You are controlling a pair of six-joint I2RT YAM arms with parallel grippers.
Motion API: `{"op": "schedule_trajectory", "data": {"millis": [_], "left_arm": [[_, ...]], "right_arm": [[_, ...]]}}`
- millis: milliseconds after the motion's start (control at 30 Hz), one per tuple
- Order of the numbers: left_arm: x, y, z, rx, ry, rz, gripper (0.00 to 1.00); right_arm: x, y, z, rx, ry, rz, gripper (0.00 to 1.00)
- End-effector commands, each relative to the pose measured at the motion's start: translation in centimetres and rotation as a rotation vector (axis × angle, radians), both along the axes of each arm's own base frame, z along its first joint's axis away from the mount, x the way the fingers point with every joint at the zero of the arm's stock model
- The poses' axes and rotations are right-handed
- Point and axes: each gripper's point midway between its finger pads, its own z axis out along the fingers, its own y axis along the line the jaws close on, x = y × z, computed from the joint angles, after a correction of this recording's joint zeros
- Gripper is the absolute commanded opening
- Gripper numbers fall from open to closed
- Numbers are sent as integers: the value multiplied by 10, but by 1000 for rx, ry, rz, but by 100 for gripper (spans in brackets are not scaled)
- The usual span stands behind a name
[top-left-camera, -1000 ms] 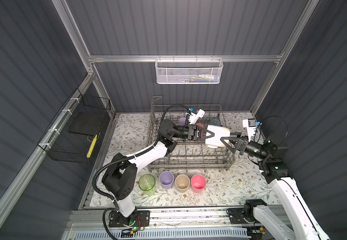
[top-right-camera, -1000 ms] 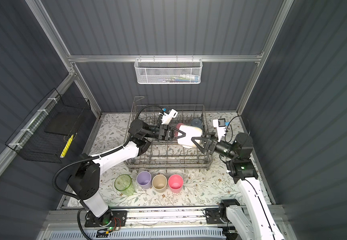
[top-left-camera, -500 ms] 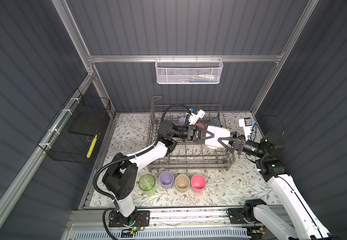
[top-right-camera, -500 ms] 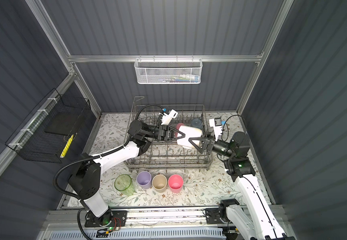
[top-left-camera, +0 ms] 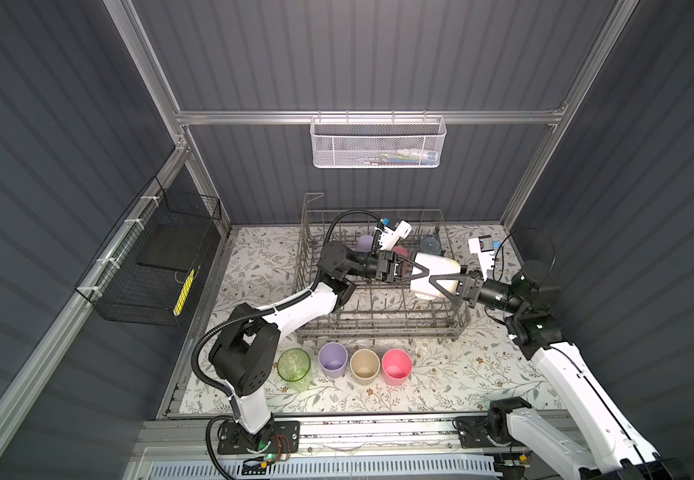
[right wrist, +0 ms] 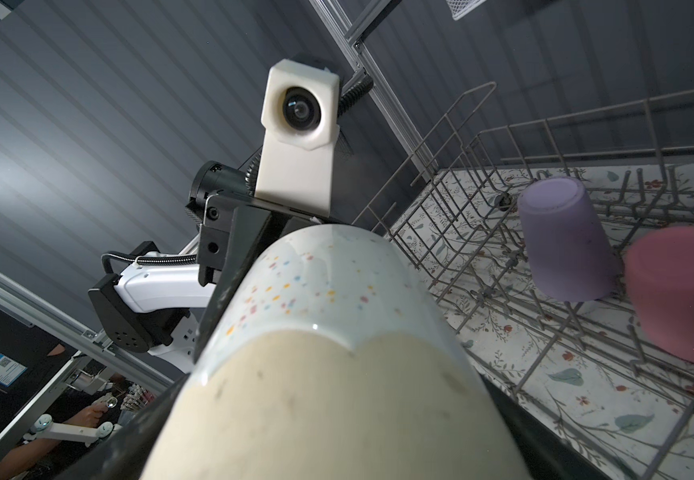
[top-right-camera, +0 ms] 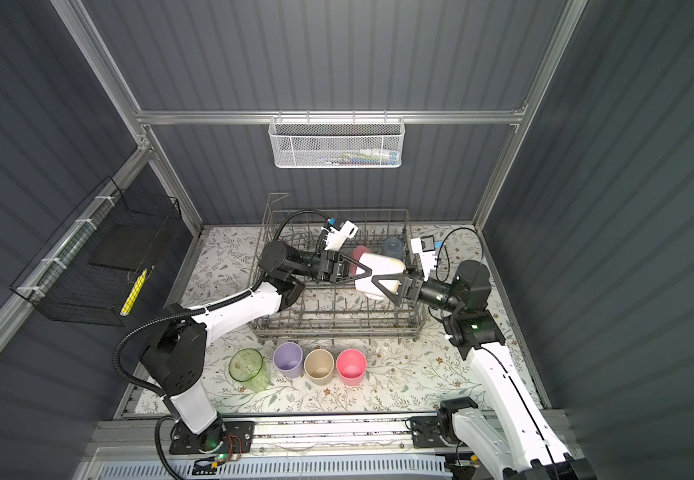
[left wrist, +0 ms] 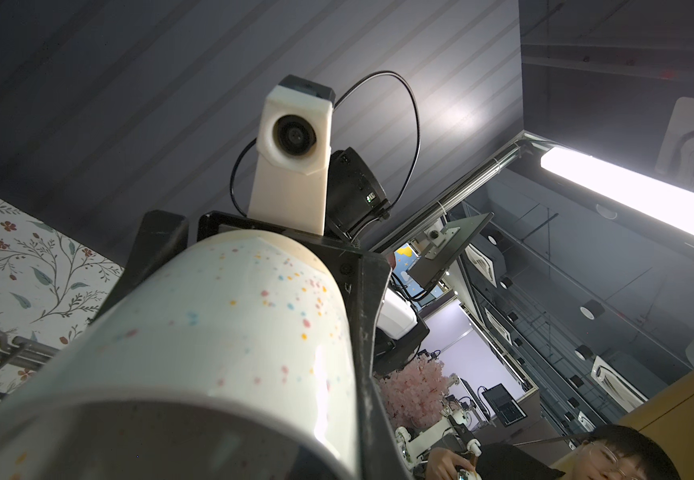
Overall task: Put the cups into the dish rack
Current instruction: 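Close the right gripper on the white cup's base held by the left gripper, then open the left gripper and draw it back while the right gripper holds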
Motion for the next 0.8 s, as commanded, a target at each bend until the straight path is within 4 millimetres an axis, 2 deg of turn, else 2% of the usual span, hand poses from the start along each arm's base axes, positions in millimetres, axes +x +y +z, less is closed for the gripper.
{"op": "schedule_trajectory", "data": {"millis": [0, 233, 367, 467, 567, 633, 767], "left_arm": [[-3, 4, 31, -111, -86, 20, 0], [-2, 4, 29, -115, -67, 4, 0], [-1, 3, 26, -111, -66, 1, 0], [-2, 3, 27, -111, -69, 0, 0], [-2, 3, 26, -108, -73, 1, 0], [-2, 3, 27, -110, -77, 4, 0], [-3, 4, 29, -108, -82, 7, 4]], "right_arm": [[-13, 7, 16, 5, -75, 62, 98], [-10, 8, 18, 18, -76, 47, 94], [-9, 7, 21, 32, -80, 37, 87], [-9, 6, 23, 40, -85, 32, 79], [-8, 6, 23, 42, -86, 23, 63], [-7, 4, 23, 44, -85, 9, 48], [-7, 2, 22, 45, -89, -12, 39]]}}
